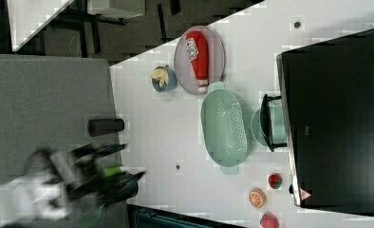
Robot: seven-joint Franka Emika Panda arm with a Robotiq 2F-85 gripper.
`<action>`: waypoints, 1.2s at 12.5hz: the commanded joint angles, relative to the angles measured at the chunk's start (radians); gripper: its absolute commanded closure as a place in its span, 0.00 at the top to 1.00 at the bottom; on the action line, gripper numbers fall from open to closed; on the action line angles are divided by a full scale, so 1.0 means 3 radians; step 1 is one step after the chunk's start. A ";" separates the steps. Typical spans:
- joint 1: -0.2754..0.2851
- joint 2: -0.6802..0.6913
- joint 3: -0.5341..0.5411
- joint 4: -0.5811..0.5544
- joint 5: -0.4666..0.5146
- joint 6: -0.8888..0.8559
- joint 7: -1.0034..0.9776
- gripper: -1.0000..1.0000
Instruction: Drag strainer right to left.
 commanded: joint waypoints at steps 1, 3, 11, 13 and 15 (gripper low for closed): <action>0.0028 0.0534 0.0007 -0.0499 0.0008 0.0537 0.0650 1.00; 0.0028 0.0848 0.0045 -0.0620 0.0007 0.1092 0.1041 1.00; 0.0068 0.2172 0.0157 -0.0595 0.0008 0.2402 0.2087 1.00; 0.0092 0.2373 0.0157 -0.0596 0.0008 0.2670 0.2088 1.00; 0.0095 0.2520 0.0155 -0.0593 0.0008 0.2816 0.2087 1.00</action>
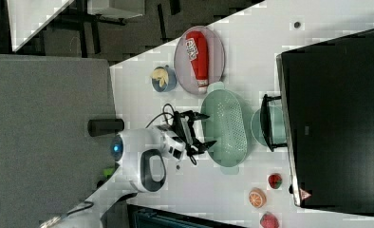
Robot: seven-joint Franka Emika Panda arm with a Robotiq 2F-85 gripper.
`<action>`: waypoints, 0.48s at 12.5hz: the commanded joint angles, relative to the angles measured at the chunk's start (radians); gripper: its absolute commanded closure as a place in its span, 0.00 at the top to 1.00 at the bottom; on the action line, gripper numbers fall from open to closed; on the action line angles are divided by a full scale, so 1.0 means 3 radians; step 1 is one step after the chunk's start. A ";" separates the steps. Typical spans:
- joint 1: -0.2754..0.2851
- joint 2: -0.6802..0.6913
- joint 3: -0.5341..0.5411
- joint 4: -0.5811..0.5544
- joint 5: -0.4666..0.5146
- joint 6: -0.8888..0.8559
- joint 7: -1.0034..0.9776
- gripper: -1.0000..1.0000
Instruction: Drag strainer right to left.
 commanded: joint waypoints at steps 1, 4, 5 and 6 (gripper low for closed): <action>0.0018 0.0198 -0.0050 -0.0019 0.0048 0.0120 0.0201 1.00; 0.0073 0.0283 -0.0017 0.0002 0.0048 0.0209 0.0468 1.00; 0.0102 0.0284 0.0003 0.0004 0.0048 0.0185 0.0555 1.00; 0.0141 0.0286 0.0029 0.0005 0.0048 0.0173 0.0593 1.00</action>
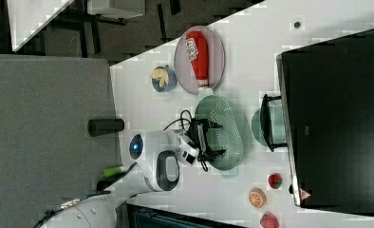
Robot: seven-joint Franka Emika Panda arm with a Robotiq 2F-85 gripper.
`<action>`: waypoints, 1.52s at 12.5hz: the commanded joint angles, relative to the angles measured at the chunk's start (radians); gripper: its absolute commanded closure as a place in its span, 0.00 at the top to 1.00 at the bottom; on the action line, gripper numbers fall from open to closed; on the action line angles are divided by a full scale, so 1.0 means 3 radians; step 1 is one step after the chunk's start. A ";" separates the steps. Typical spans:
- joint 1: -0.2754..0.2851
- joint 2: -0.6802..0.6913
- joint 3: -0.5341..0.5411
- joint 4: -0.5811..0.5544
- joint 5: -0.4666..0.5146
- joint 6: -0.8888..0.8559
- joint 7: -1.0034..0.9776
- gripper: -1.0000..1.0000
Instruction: Drag strainer right to left.
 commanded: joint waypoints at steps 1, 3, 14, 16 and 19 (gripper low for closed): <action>0.0123 -0.0117 0.0070 0.0067 0.0009 0.0027 0.0312 1.00; 0.0220 -0.0118 0.0104 0.0072 0.0010 0.0013 0.0317 1.00; 0.0781 0.0042 0.0151 0.0445 0.0015 -0.0438 0.1093 1.00; 0.0902 0.0111 0.0169 0.0556 0.0015 -0.0461 0.1310 1.00; 0.1058 0.0248 0.0235 0.0764 0.0017 -0.0465 0.1565 1.00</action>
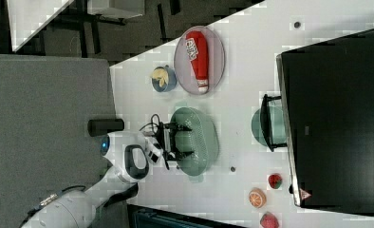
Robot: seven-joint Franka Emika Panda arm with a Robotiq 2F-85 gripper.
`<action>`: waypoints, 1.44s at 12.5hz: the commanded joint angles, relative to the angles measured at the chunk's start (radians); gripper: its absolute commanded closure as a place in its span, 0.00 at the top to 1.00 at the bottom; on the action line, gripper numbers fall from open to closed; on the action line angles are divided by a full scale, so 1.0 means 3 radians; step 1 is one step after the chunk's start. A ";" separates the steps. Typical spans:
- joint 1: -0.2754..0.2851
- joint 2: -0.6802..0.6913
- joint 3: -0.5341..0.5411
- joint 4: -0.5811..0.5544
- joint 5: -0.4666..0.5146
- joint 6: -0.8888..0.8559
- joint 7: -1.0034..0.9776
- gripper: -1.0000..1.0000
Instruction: Drag strainer right to left.
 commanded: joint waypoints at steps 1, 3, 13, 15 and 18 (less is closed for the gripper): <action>0.0189 0.0087 0.0075 0.0278 -0.0052 -0.0058 0.0479 1.00; 0.0269 0.0170 0.0098 0.0417 -0.0047 -0.0116 0.0576 1.00; 0.0633 0.0530 0.0132 0.1053 0.0468 -0.0343 0.0591 1.00; 0.0697 0.0584 0.0132 0.1133 0.0491 -0.0344 0.0593 1.00; 0.0796 0.0640 0.0132 0.1232 0.0622 -0.0343 0.0595 1.00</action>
